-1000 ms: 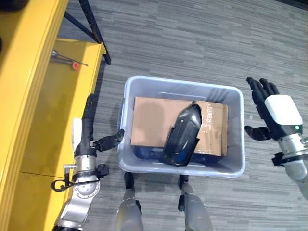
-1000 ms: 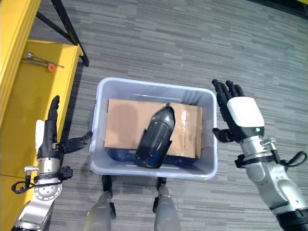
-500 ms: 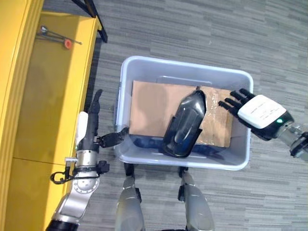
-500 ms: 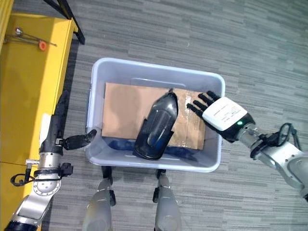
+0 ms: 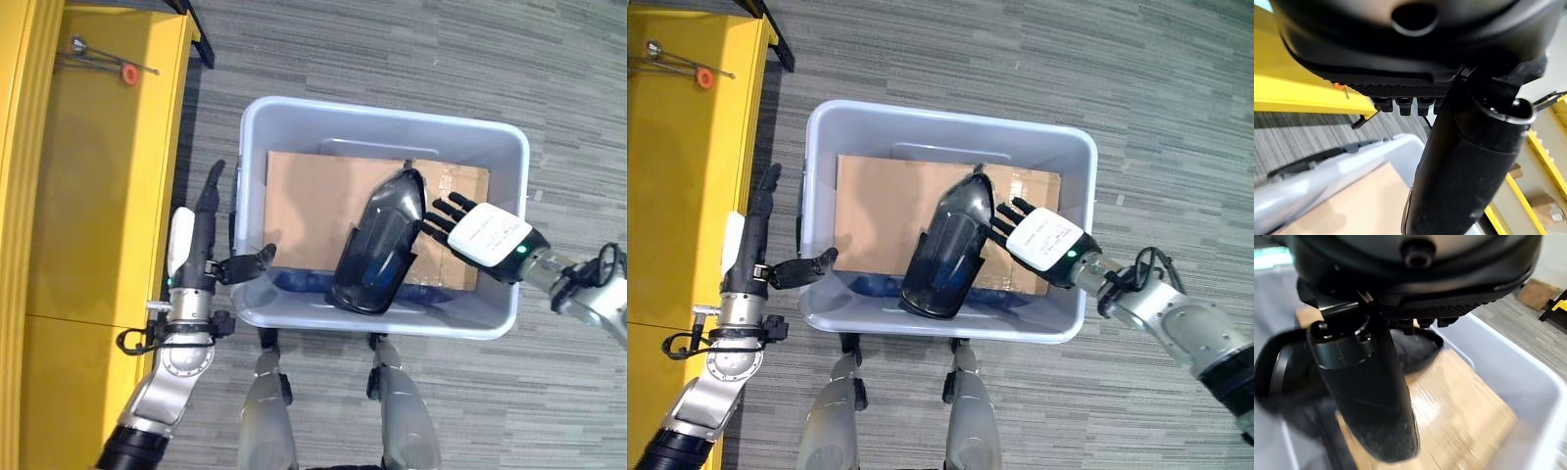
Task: Move parts from the plastic box to the shelf.
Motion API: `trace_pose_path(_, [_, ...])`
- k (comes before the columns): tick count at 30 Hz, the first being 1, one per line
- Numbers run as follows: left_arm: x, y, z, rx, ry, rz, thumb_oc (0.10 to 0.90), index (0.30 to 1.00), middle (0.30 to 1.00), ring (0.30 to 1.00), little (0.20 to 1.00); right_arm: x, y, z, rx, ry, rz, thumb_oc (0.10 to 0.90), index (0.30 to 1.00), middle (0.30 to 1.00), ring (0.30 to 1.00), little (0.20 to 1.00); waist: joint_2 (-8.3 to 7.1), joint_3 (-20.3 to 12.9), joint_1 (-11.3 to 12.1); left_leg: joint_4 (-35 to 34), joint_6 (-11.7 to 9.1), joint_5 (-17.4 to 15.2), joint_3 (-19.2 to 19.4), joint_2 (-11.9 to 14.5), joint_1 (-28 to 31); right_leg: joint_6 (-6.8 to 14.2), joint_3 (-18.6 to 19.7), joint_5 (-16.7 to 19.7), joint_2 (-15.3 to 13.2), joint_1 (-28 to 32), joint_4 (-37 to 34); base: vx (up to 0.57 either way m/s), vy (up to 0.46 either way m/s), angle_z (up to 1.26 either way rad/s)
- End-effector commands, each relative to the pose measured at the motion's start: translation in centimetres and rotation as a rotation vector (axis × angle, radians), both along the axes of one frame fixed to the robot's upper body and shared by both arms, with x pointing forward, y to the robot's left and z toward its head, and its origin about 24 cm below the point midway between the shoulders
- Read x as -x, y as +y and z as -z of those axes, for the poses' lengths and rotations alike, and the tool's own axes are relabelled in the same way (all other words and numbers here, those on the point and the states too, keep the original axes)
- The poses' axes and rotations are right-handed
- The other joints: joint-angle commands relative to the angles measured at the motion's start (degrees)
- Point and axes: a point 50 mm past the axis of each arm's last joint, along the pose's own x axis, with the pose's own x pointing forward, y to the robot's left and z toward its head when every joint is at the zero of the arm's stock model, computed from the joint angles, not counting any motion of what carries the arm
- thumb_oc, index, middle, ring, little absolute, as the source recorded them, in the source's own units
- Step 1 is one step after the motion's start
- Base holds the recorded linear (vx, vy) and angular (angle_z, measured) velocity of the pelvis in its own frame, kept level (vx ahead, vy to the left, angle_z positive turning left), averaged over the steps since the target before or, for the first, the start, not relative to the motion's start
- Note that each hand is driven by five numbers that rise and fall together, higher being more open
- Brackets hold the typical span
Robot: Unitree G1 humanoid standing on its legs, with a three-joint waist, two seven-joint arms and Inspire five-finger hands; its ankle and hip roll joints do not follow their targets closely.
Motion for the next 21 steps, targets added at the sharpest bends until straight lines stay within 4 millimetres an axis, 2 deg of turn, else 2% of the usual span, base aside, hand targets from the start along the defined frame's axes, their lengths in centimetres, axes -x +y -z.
trace_pose_path(1, [0.7,-0.7,-3.5,0.024,-0.220,0.030,0.900,1.000,1.000,1.000,1.000,-0.4,1.8,-3.5,-0.007,-0.153,-0.107,0.900,1.000,1.000,1.000,1.000,-0.64,-1.1,-0.6,3.2,-2.8,-1.4,0.2,4.7,2.1,0.6,0.5,-5.7,-2.3,0.0,8.4,0.00,0.000,0.00])
trace_pose_path(10, [0.6,-1.2,-3.8,0.060,-0.250,0.027,0.900,1.000,1.000,1.000,1.000,-0.7,3.2,-3.1,-0.081,-0.164,-0.148,0.900,1.000,1.000,1.000,1.000,0.41,-1.1,-0.8,2.8,-2.6,-1.5,0.3,4.1,1.4,0.6,0.3,-5.5,-2.8,-0.8,8.2,0.00,-0.001,0.01])
trace_pose_path(21, [0.6,-1.3,-3.7,0.060,-0.260,0.013,0.900,1.000,1.000,1.000,1.000,-0.7,4.4,0.0,-0.141,-0.053,-0.158,0.900,1.000,1.000,1.000,1.000,1.44,-1.1,-1.1,1.8,-2.5,-0.9,0.2,3.5,0.1,0.5,-0.1,-5.4,-3.1,-1.8,7.7,0.00,-0.001,0.00])
